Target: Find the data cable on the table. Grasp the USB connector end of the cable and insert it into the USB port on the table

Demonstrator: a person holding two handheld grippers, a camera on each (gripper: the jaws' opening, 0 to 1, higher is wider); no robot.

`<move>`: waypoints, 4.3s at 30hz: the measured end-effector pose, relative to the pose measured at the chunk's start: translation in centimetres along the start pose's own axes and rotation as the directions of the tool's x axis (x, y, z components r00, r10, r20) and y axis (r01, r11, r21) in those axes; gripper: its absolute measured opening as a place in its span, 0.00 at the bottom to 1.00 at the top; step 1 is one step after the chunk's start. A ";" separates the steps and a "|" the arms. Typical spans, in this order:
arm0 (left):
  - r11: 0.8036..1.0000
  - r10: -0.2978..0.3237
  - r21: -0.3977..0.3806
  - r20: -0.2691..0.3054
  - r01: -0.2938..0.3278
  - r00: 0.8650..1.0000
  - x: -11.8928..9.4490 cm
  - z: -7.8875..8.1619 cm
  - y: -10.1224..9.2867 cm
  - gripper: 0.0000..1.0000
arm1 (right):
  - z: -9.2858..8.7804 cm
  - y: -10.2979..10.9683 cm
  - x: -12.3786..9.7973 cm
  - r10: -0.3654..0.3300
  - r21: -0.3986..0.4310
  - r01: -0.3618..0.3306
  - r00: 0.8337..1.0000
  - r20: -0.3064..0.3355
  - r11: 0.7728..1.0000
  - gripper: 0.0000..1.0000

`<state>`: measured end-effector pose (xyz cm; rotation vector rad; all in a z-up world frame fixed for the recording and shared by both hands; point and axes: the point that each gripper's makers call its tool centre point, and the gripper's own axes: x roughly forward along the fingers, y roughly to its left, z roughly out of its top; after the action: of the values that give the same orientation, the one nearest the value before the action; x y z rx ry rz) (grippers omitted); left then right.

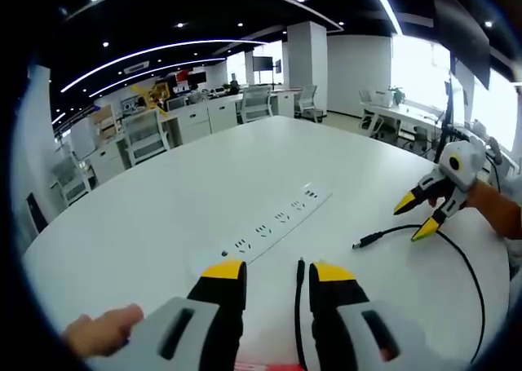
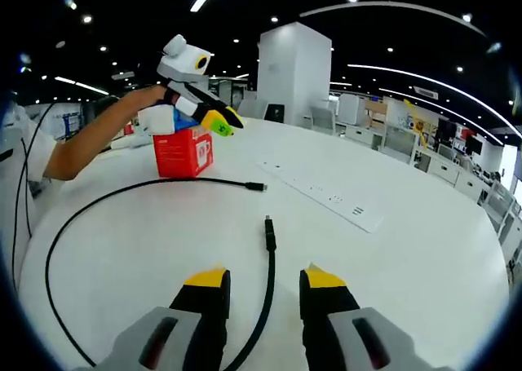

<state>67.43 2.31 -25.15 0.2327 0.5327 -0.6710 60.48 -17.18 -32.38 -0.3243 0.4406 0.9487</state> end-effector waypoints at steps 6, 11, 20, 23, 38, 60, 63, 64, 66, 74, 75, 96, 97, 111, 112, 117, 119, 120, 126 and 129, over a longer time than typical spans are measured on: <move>1.000 -0.001 -0.002 0.004 0.001 1.000 0.1 0.2 0.4 0.31 | 0.4 -0.3 1.0 0.008 0.009 -0.009 1.000 0.016 1.000 0.35; 1.000 -0.002 -0.002 0.003 0.002 1.000 0.2 0.3 0.7 0.31 | 0.4 -0.2 1.5 0.021 0.011 -0.021 1.000 0.023 1.000 0.35; 1.000 -0.002 0.000 0.006 0.002 1.000 0.1 0.1 0.2 0.31 | 0.4 -0.4 2.3 0.025 0.015 -0.025 0.999 0.022 1.000 0.35; 1.000 -0.003 0.001 0.005 0.003 1.000 0.1 0.2 0.2 0.31 | 0.7 -0.3 2.5 0.030 0.012 -0.030 0.999 0.028 0.999 0.34; 1.000 -0.006 0.001 0.009 0.006 1.000 0.0 0.2 -0.1 0.31 | 1.3 -0.4 3.8 0.036 0.015 -0.037 0.998 0.056 0.999 0.32; 1.000 -0.008 0.002 0.010 0.008 1.000 0.0 0.1 -0.1 0.31 | 2.0 -0.3 5.4 0.047 0.039 -0.052 0.989 0.141 0.998 0.26; 1.000 -0.009 0.002 0.009 0.009 1.000 0.0 0.1 0.0 0.31 | 2.0 -0.3 5.8 0.047 0.023 -0.051 0.988 0.146 0.998 0.25; 1.000 -0.009 0.002 0.009 0.009 1.000 0.0 0.1 0.0 0.31 | 2.0 -0.2 5.9 0.049 0.017 -0.052 0.988 0.147 0.998 0.25; 1.000 -0.009 0.002 0.009 0.009 1.000 0.0 0.1 0.0 0.31 | 1.8 -0.1 6.1 0.055 0.011 -0.057 0.988 0.143 0.998 0.26; 1.000 -0.009 0.002 0.007 0.009 1.000 0.0 0.1 0.0 0.31 | 1.8 -0.2 6.2 0.064 0.033 -0.070 0.985 0.160 0.997 0.25; 1.000 -0.009 0.002 0.006 0.009 1.000 0.0 0.1 0.0 0.31 | 1.8 -0.3 6.2 0.064 0.041 -0.072 0.985 0.163 0.997 0.25; 1.000 -0.009 0.003 0.006 0.009 1.000 0.1 0.1 0.1 0.31 | 1.4 -0.3 6.9 0.053 0.015 -0.056 0.988 0.146 0.998 0.21; 1.000 -0.009 0.003 0.006 0.009 1.000 0.1 0.1 0.1 0.31 | 1.4 -0.3 6.9 0.053 0.011 -0.056 0.988 0.146 0.998 0.20; 1.000 -0.009 0.005 0.006 0.009 1.000 0.2 0.2 0.0 0.31 | 1.4 -0.6 6.9 0.043 0.003 -0.044 0.988 0.147 0.999 0.11; 1.000 -0.009 0.005 0.006 0.009 1.000 0.2 0.2 0.0 0.31 | 1.4 -0.7 6.9 0.039 0.009 -0.041 0.988 0.146 0.999 0.11; 1.000 -0.010 0.006 0.005 0.010 1.000 0.2 0.2 0.0 0.31 | 1.4 -0.8 6.9 0.037 0.011 -0.039 0.988 0.147 0.999 0.11; 1.000 -0.010 0.005 0.005 0.010 1.000 0.2 0.2 0.0 0.31 | 1.4 -0.8 6.9 0.036 0.013 -0.038 0.989 0.147 0.999 0.11; 1.000 -0.010 0.005 0.005 0.010 1.000 0.2 0.2 0.0 0.31 | 1.4 -0.8 6.9 0.035 0.015 -0.038 0.989 0.147 0.999 0.11; 1.000 -0.011 0.005 0.006 0.011 1.000 0.2 0.2 -0.1 0.31 | 1.4 -0.8 6.8 0.030 0.026 -0.034 0.989 0.145 0.999 0.10; 1.000 -0.011 0.005 0.007 0.011 1.000 0.2 0.2 -0.1 0.31 | 1.4 -0.8 6.7 0.030 0.031 -0.035 0.989 0.144 0.999 0.10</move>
<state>67.57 2.09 -25.07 0.2324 0.5260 -0.6840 64.86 -12.21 -34.43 -0.2175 0.3303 0.9889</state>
